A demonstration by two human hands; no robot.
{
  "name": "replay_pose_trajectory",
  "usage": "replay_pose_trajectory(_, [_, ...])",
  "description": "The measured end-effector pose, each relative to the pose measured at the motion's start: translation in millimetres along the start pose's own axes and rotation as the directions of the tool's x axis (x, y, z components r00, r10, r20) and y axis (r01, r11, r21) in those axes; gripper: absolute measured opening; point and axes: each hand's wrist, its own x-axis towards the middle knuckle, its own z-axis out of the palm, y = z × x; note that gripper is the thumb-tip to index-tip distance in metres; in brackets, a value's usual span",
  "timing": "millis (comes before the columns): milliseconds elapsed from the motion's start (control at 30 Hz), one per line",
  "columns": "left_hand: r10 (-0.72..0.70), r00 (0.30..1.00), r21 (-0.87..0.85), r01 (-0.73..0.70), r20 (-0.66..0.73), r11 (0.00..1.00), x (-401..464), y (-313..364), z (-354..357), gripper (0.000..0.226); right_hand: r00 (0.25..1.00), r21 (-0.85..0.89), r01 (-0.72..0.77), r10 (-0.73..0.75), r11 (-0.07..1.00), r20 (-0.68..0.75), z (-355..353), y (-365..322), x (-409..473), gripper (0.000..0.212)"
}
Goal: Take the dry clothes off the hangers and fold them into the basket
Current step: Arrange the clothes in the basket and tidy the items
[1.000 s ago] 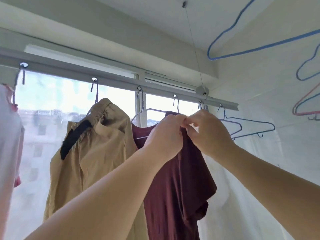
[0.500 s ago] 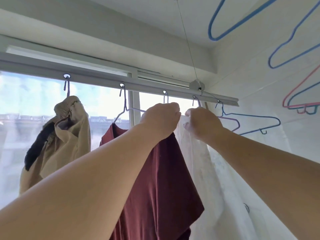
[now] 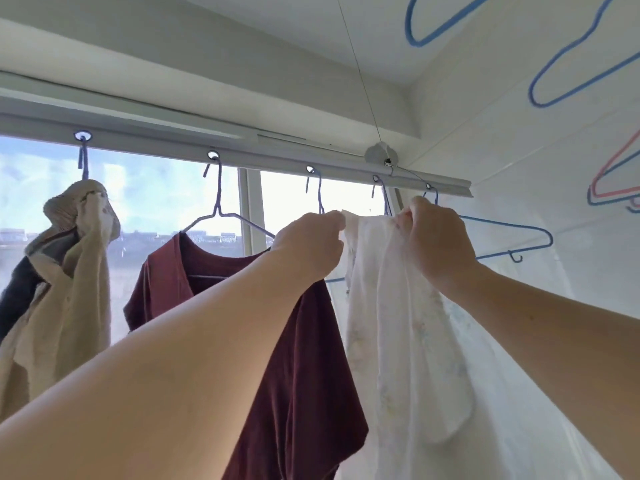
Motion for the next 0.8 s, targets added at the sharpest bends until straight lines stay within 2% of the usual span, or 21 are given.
replay_pose_trajectory(167, [0.106, 0.994, -0.027, -0.107, -0.009, 0.994, 5.8, 28.4, 8.1, 0.042, 0.979, 0.171, -0.202, 0.206, 0.964, -0.004, -8.6, 22.5, -6.9, 0.028])
replay_pose_trajectory(333, [0.162, 0.987, 0.014, -0.161, -0.013, 0.987, 11.4, 47.8, 12.4, 0.048, 0.918, 0.239, -0.396, 0.385, 0.887, 0.094, -18.3, 50.7, -22.3, 0.024])
replay_pose_trajectory(433, [0.152, 0.988, 0.036, -0.151, -0.025, 0.988, 11.5, 51.7, 14.7, 0.052, 0.892, 0.233, -0.452, 0.427, 0.861, 0.151, -25.2, 64.6, -35.9, 0.018])
replay_pose_trajectory(667, [0.192, 0.981, 0.08, -0.194, 0.028, 0.978, 4.4, 60.7, 22.4, 0.051, 0.863, 0.058, -0.43, 0.392, 0.901, 0.319, -31.3, 78.7, -59.1, 0.019])
replay_pose_trajectory(800, [0.22, 0.975, 0.054, -0.222, 0.043, 0.974, -7.2, 70.1, 26.3, 0.052, 0.796, -0.212, -0.306, 0.372, 0.928, 0.478, -34.1, 80.8, -69.8, 0.02])
